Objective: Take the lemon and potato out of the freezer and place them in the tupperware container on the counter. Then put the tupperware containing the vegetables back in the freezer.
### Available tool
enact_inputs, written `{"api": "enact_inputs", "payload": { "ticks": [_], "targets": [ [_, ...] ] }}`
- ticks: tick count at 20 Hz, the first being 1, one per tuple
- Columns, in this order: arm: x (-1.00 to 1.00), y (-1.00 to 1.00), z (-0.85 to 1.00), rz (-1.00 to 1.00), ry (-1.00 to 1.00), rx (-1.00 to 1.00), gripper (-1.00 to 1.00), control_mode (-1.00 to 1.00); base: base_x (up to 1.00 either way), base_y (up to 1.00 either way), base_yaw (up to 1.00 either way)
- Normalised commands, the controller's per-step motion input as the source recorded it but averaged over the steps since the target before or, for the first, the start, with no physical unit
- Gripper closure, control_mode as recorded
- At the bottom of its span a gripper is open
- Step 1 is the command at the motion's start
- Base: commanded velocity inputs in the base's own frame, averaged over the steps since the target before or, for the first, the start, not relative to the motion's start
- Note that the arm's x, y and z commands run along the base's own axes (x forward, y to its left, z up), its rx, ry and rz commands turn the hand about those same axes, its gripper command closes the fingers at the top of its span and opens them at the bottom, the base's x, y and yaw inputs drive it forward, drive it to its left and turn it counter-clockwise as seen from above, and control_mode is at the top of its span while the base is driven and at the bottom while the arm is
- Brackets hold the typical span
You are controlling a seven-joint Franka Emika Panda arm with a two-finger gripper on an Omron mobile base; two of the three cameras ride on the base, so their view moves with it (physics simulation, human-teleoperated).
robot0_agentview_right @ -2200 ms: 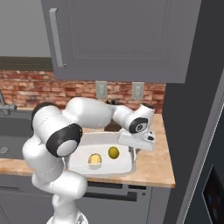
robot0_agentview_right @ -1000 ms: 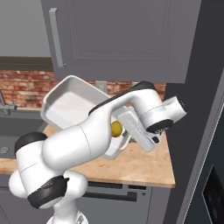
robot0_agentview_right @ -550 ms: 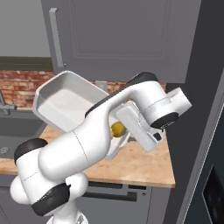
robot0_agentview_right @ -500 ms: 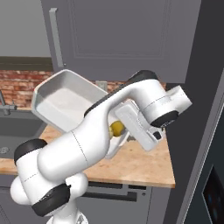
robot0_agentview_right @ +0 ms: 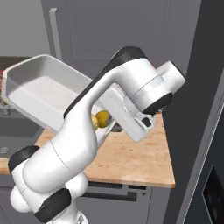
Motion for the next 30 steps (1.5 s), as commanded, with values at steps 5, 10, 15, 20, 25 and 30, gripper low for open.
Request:
{"api": "enact_inputs", "payload": {
  "ticks": [5, 10, 15, 20, 25, 30],
  "targets": [
    [-0.50, 0.53, 0.37, -0.01, -0.01, -0.13, 1.00, -1.00, 0.00, 0.00, 0.00],
    [-0.07, 0.50, 0.18, -0.05, 0.00, -0.22, 1.00, -1.00, 0.00, 0.00, 0.00],
    [0.00, 0.30, 0.06, -0.04, 0.00, -0.22, 1.00, -1.00, 0.00, 0.00, 0.00],
    [-0.03, 0.14, 0.00, -0.01, 0.00, -0.09, 1.00, -1.00, 0.00, 0.00, 0.00],
    [-0.28, 0.00, 0.00, 0.00, -0.03, 0.00, 1.00, 1.00, -0.14, 0.00, 0.00],
    [0.00, 0.00, 0.00, 0.00, 0.00, 0.00, 1.00, 1.00, -0.97, 0.00, 0.00]
  ]
}}
